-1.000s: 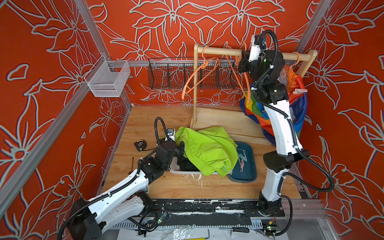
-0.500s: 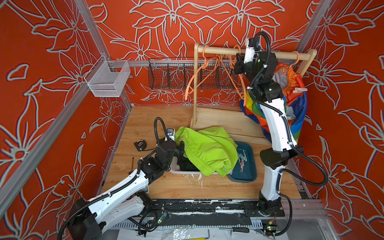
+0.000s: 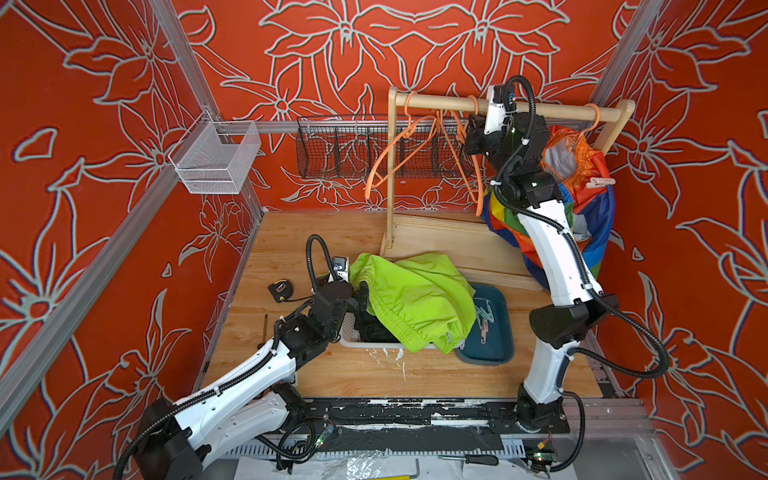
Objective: Remove the clothespins securing shorts to the hanger
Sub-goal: Place the hanger on the clothesline.
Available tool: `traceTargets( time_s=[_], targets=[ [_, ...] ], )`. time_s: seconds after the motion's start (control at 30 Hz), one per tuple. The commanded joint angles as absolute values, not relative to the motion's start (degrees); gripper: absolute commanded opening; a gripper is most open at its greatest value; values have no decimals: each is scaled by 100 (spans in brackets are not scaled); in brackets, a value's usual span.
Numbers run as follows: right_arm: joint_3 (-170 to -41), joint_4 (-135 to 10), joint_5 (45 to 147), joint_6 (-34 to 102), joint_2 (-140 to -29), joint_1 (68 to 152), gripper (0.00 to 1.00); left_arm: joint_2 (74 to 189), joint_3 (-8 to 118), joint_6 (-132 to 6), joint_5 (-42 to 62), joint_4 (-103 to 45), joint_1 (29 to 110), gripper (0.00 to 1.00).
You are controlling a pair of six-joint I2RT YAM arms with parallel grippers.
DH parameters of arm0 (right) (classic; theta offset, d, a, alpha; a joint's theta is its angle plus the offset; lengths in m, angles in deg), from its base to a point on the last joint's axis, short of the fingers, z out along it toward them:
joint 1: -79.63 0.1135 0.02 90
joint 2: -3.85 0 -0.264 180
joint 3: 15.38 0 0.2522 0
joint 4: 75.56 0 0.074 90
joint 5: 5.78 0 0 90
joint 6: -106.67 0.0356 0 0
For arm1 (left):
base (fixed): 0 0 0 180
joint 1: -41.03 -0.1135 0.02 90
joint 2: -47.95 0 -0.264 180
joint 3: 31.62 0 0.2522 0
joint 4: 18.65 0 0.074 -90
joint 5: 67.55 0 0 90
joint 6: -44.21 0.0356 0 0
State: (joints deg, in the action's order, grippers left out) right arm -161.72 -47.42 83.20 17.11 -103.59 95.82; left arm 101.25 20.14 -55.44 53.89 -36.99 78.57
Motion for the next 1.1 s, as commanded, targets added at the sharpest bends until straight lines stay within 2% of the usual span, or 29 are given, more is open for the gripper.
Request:
traceTargets(
  time_s=[0.0, 0.13, 0.3, 0.5, 0.7, 0.9, 1.07],
  targets=[
    [-15564, -4800, 8422, 1739, -9949, 9548, 33, 10026, 2056, -5554, 5487, -3642, 7838, 97],
    [-14321, -5248, 8566, 1717, -9099, 9568, 51, 10005, 2066, -5559, 5465, -3673, 7838, 97],
    [-13041, -5269, 8730, 1754, -8073, 9607, 61, 10085, 2167, -5560, 5425, -3723, 7838, 97],
    [-11601, -4865, 8774, 1802, -6825, 9810, 64, 10166, 2327, -5731, 5296, -4116, 7838, 97],
    [-10406, -4498, 8821, 1919, -5683, 9940, 65, 9644, 2320, -6264, 4970, -5135, 7838, 97],
    [-10087, -3975, 8988, 2066, -5373, 10044, 65, 9715, 3153, -6853, 4624, -7543, 7838, 97],
    [-10077, -3470, 9278, 2189, -5418, 10178, 65, 9778, 3819, -7242, 4097, -8851, 7838, 97]
  ],
)
